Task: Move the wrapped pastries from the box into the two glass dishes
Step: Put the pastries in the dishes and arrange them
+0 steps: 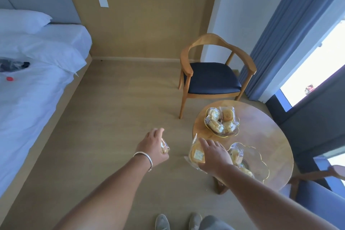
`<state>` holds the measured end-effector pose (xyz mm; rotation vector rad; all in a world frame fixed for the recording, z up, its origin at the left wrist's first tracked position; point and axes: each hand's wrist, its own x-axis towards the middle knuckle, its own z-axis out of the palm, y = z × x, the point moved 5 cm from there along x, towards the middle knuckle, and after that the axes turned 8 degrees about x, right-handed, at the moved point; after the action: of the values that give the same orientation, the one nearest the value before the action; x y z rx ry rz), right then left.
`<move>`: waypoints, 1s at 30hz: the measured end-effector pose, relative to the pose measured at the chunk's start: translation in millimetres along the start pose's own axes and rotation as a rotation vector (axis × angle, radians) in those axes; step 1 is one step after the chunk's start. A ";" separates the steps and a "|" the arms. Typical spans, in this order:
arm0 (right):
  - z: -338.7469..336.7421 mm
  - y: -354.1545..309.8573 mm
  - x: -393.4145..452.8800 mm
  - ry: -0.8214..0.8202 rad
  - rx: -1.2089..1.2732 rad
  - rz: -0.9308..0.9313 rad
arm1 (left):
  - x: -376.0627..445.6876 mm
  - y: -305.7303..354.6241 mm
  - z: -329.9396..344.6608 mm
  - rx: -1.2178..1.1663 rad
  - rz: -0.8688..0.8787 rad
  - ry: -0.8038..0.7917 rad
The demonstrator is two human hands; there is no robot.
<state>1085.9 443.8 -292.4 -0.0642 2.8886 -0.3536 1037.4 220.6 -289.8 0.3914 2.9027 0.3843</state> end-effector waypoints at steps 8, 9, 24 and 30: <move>-7.1 59.7 39.0 -0.009 0.077 0.143 | 81.0 39.5 3.3 0.081 0.116 -0.061; -8.4 71.8 42.3 -0.004 0.100 0.169 | 93.0 50.1 3.6 0.094 0.137 -0.071; 1.9 279.3 8.5 0.114 0.249 0.701 | 232.1 266.9 74.7 0.249 0.556 -0.230; 10.1 321.3 -36.8 0.130 0.215 0.930 | 244.3 337.2 113.9 0.253 0.662 -0.344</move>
<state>1119.0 755.8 -371.9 1.3060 2.6008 -0.4699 909.5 629.8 -340.5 1.3206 2.4174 0.0203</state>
